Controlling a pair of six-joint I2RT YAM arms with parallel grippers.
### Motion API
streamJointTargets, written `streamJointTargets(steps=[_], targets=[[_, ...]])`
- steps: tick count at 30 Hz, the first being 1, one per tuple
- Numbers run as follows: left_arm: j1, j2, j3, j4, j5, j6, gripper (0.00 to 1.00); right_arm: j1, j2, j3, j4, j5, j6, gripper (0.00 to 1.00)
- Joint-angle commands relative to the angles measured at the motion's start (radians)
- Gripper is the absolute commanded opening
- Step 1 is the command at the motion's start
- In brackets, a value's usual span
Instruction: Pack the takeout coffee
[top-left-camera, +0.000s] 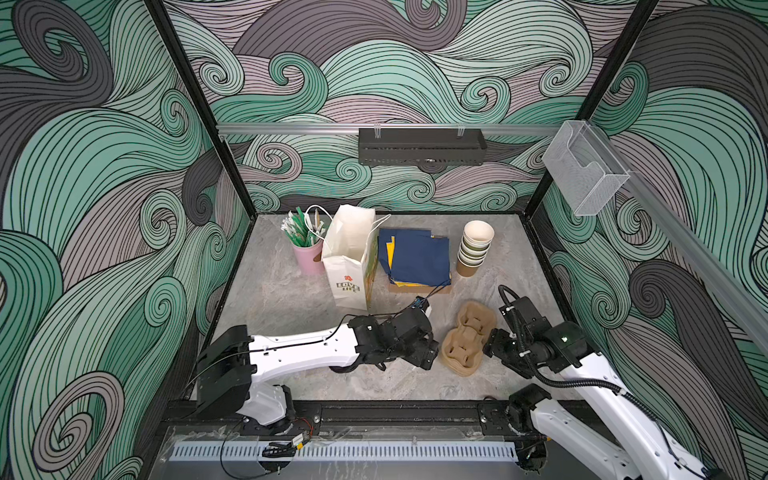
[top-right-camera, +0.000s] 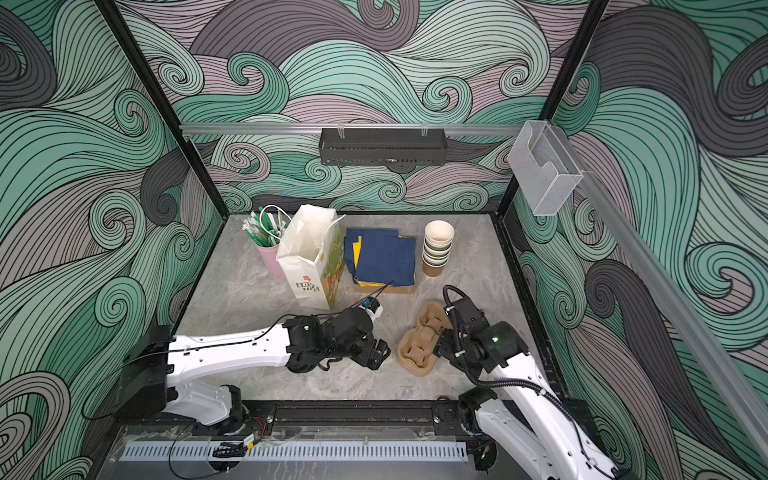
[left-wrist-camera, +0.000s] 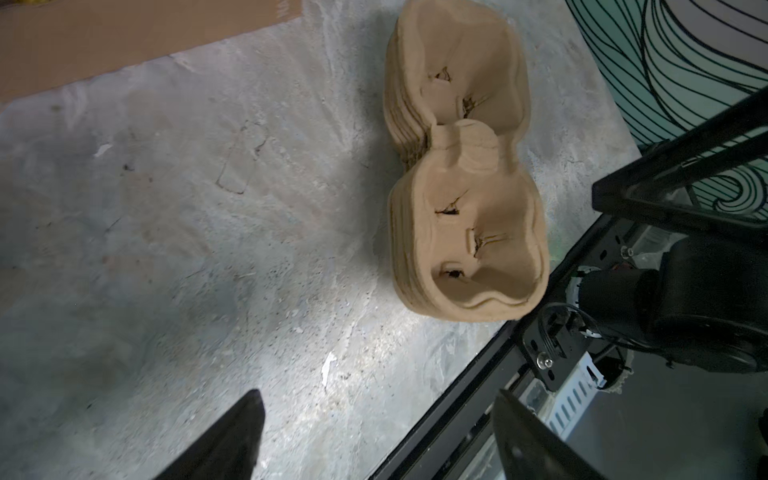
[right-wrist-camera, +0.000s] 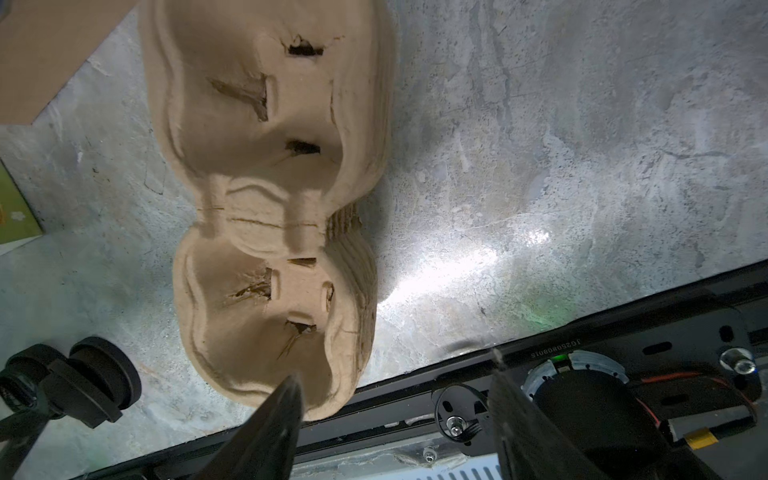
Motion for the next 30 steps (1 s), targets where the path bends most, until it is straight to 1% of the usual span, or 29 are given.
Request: streamJointTargets(steps=[1, 3, 6, 11, 14, 16, 19, 22, 25, 27, 30], targets=[[-0.010, 0.046, 0.057, 0.057, 0.052, 0.064, 0.86, 0.003, 0.022, -0.024, 0.091, -0.024, 0.053, 0.66], [-0.011, 0.076, 0.065, 0.080, 0.062, 0.058, 0.84, 0.004, 0.049, -0.024, 0.116, -0.030, 0.040, 0.65], [-0.011, 0.094, 0.075, 0.080, 0.044, 0.046, 0.81, 0.004, 0.079, -0.006, 0.109, 0.010, 0.006, 0.64], [-0.011, 0.054, 0.053, 0.086, -0.041, 0.028, 0.79, -0.014, 0.108, -0.001, 0.110, 0.075, -0.013, 0.62], [-0.014, -0.012, 0.024, 0.089, -0.100, 0.017, 0.79, -0.034, 0.129, 0.008, 0.122, 0.063, -0.032, 0.61], [-0.016, -0.080, -0.010, 0.093, -0.154, 0.007, 0.79, -0.043, 0.129, 0.021, 0.123, 0.056, -0.045, 0.61], [-0.016, -0.201, -0.041, 0.038, -0.251, -0.008, 0.81, -0.058, 0.118, 0.066, 0.107, 0.036, -0.084, 0.63], [-0.016, -0.299, -0.072, -0.021, -0.355, -0.028, 0.84, -0.063, 0.109, 0.185, 0.046, 0.043, -0.162, 0.65], [-0.011, -0.376, -0.108, -0.027, -0.419, -0.016, 0.86, -0.093, 0.133, 0.339, -0.017, 0.119, -0.256, 0.65], [0.000, -0.400, -0.115, -0.022, -0.437, -0.013, 0.86, -0.130, 0.182, 0.439, -0.029, 0.136, -0.330, 0.66], [0.021, -0.396, -0.101, 0.024, -0.419, 0.022, 0.88, -0.201, 0.298, 0.594, -0.034, 0.158, -0.422, 0.66]])
